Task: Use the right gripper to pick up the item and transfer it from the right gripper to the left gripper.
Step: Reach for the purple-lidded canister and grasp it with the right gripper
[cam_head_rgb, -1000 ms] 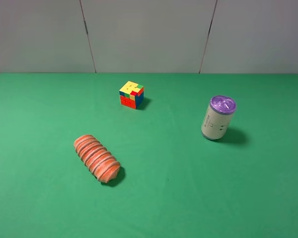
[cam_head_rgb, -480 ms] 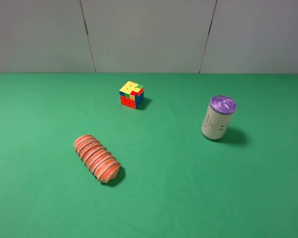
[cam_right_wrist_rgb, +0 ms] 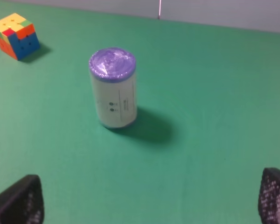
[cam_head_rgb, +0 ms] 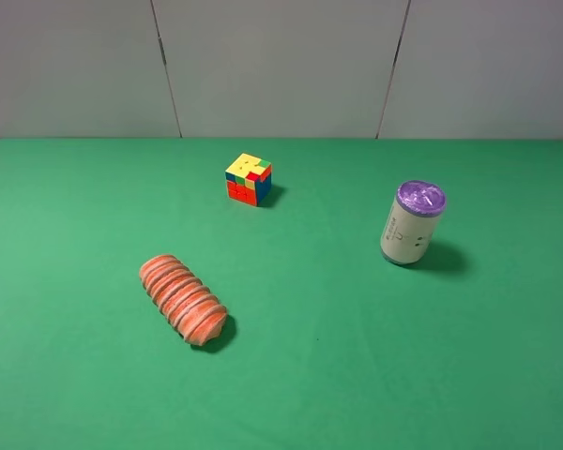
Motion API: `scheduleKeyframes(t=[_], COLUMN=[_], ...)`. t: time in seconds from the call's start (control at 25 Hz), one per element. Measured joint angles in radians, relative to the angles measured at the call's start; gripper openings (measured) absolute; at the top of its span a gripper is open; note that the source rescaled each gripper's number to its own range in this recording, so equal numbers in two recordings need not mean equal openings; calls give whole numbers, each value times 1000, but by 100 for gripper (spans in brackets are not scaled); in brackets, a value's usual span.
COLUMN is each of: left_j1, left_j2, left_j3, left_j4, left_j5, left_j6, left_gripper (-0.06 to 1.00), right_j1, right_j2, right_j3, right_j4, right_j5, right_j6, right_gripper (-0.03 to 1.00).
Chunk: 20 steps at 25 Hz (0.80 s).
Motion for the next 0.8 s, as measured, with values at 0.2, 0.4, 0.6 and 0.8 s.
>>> scheduleKeyframes(t=[0.2, 0.4, 0.6, 0.8], left_j1=[0, 0, 0, 0], left_j2=[0, 0, 0, 0], left_j3=[0, 0, 0, 0], left_j4=[0, 0, 0, 0], left_j5=[0, 0, 0, 0], left_j6=[0, 0, 0, 0], left_gripper=[97, 97, 97, 97], right_j1=[0, 0, 0, 0], right_j2=[0, 0, 3, 158], right_j3=[0, 0, -7, -118], right_j4=[0, 0, 0, -6], right_j5=[0, 0, 2, 7], right_j6=[0, 0, 29, 73], right_gripper=[100, 100, 100, 100])
